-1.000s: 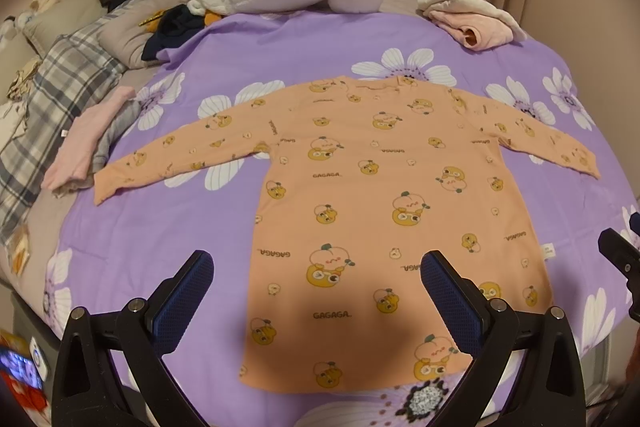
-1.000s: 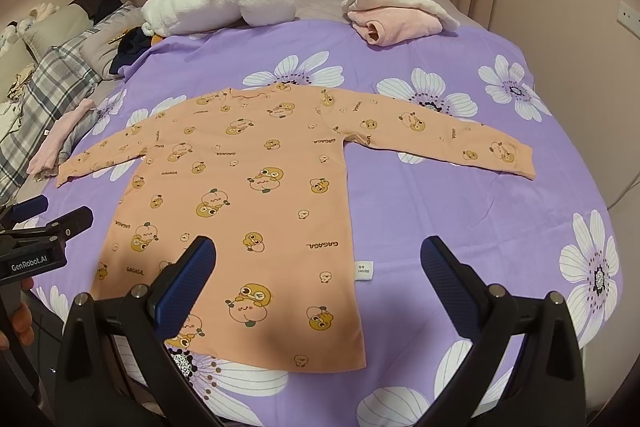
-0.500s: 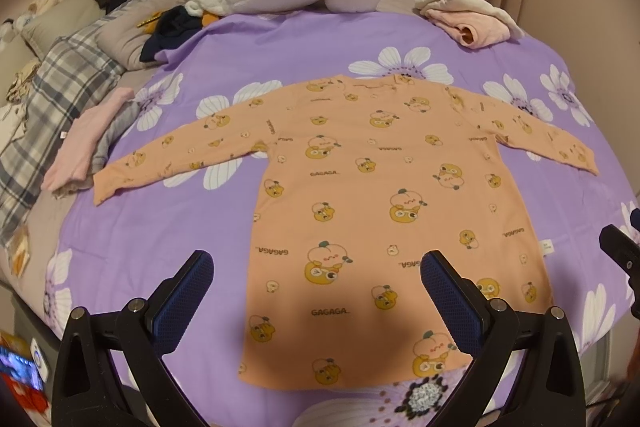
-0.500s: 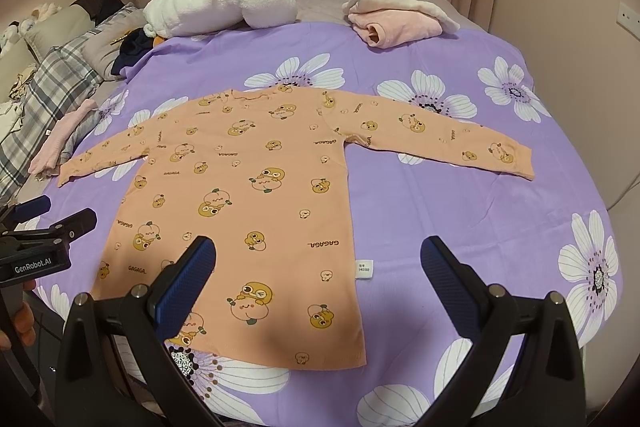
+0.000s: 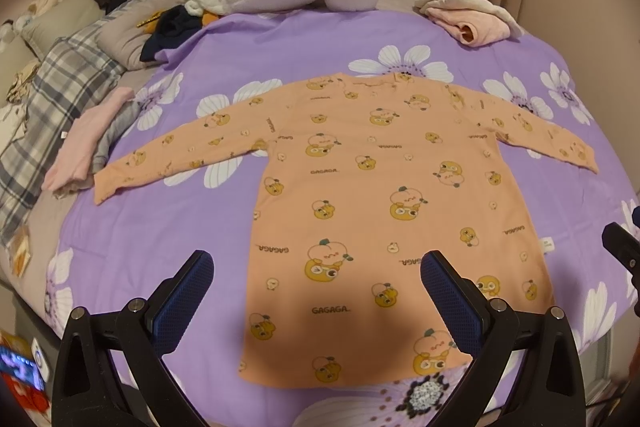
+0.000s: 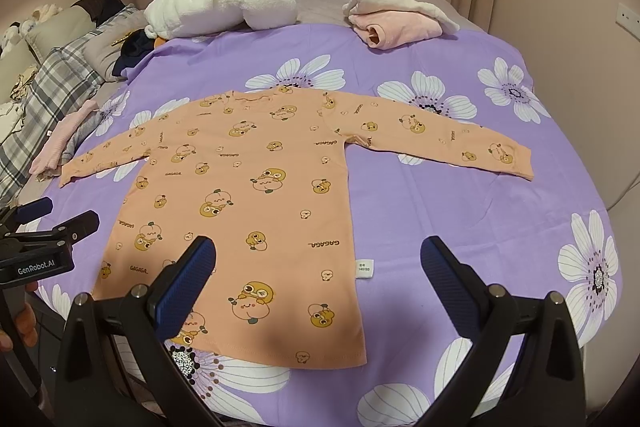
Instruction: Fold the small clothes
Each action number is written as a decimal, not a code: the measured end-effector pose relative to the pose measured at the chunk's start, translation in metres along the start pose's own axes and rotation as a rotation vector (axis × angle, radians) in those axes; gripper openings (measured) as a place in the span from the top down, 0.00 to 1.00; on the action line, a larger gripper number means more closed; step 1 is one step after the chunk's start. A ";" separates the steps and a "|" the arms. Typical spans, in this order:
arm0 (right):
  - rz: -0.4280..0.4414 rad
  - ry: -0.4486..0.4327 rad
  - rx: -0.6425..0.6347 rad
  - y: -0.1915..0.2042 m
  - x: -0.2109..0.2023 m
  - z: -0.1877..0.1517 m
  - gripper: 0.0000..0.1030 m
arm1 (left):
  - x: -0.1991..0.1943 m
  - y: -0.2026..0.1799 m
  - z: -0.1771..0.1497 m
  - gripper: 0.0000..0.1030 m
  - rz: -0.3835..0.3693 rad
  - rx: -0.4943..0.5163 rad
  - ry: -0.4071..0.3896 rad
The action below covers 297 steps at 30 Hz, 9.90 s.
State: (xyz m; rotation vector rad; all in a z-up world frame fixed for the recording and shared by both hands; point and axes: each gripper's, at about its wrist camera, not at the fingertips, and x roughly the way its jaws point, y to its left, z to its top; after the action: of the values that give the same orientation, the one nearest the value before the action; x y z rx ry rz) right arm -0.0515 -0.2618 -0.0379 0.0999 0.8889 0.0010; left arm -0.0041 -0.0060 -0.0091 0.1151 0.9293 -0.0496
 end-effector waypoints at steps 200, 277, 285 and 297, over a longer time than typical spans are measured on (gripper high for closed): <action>0.318 0.019 0.151 -0.009 0.187 0.095 0.80 | 0.182 0.189 0.057 0.25 -0.555 -0.692 0.052; 0.558 0.046 0.436 -0.062 0.191 0.075 0.62 | 0.214 -0.085 0.120 0.31 -0.451 -0.033 0.203; 0.561 0.149 0.396 -0.019 0.228 0.107 0.61 | 0.189 -0.006 0.111 0.31 -0.433 -0.132 0.112; 0.335 0.090 0.144 0.028 0.229 0.141 0.98 | 0.186 0.112 0.092 0.31 -0.307 -0.326 0.077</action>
State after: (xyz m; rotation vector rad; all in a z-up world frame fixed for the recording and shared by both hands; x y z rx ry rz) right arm 0.2029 -0.2362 -0.1244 0.3851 0.9526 0.2558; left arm 0.1908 0.0951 -0.0952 -0.3306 1.0143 -0.1776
